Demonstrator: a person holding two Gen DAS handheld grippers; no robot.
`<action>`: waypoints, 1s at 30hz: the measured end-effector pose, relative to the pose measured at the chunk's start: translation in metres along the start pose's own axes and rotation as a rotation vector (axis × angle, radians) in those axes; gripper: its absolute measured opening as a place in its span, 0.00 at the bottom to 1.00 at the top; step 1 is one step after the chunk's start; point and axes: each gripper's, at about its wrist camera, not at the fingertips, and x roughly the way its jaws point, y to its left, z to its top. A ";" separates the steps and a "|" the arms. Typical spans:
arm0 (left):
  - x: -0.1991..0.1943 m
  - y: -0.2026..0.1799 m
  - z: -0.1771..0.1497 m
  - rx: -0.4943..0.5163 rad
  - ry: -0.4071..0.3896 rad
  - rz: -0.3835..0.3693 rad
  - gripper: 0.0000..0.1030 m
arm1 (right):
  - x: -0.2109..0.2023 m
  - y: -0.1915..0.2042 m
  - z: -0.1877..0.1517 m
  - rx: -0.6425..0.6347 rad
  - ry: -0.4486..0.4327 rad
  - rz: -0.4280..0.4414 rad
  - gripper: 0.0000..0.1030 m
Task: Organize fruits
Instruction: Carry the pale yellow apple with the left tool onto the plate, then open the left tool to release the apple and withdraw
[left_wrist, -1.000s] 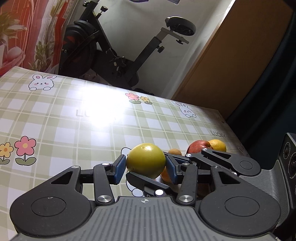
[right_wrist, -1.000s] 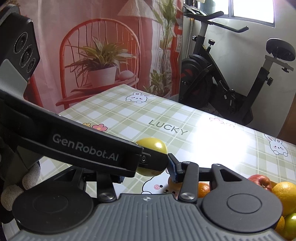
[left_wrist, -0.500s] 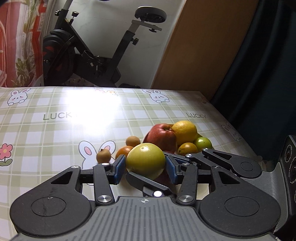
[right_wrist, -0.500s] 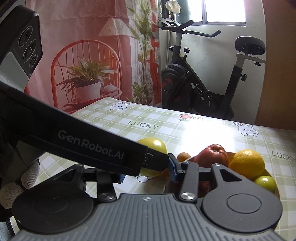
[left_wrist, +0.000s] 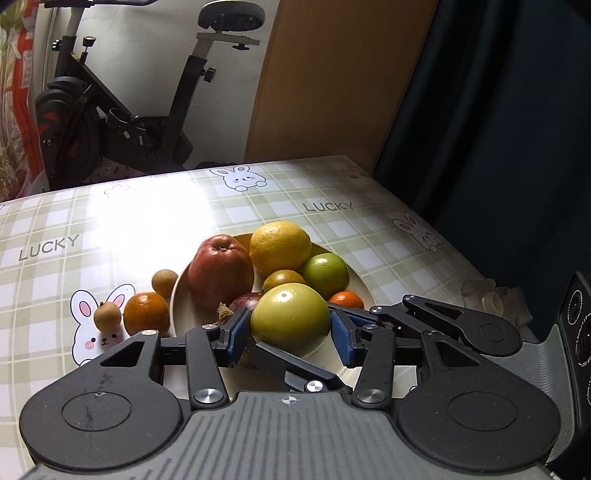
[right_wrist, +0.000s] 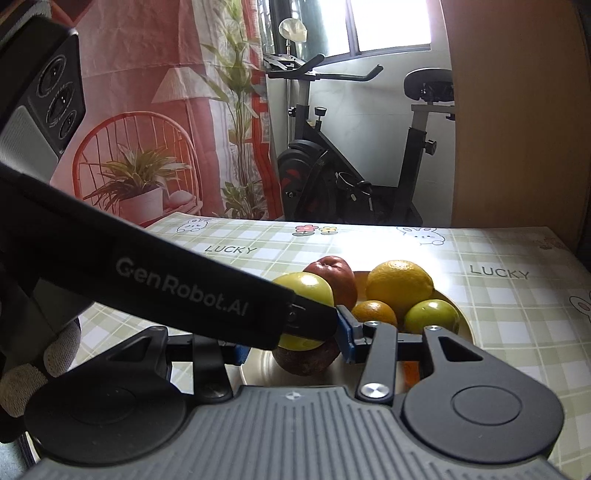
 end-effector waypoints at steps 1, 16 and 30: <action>0.001 -0.002 0.000 0.005 0.003 0.000 0.48 | -0.001 -0.002 -0.001 0.005 -0.001 -0.002 0.46; 0.028 -0.033 -0.008 0.063 0.059 -0.016 0.50 | -0.018 -0.026 -0.017 0.066 0.011 -0.048 0.46; 0.049 -0.038 -0.015 0.053 0.098 -0.046 0.50 | -0.017 -0.038 -0.029 0.110 0.061 -0.085 0.46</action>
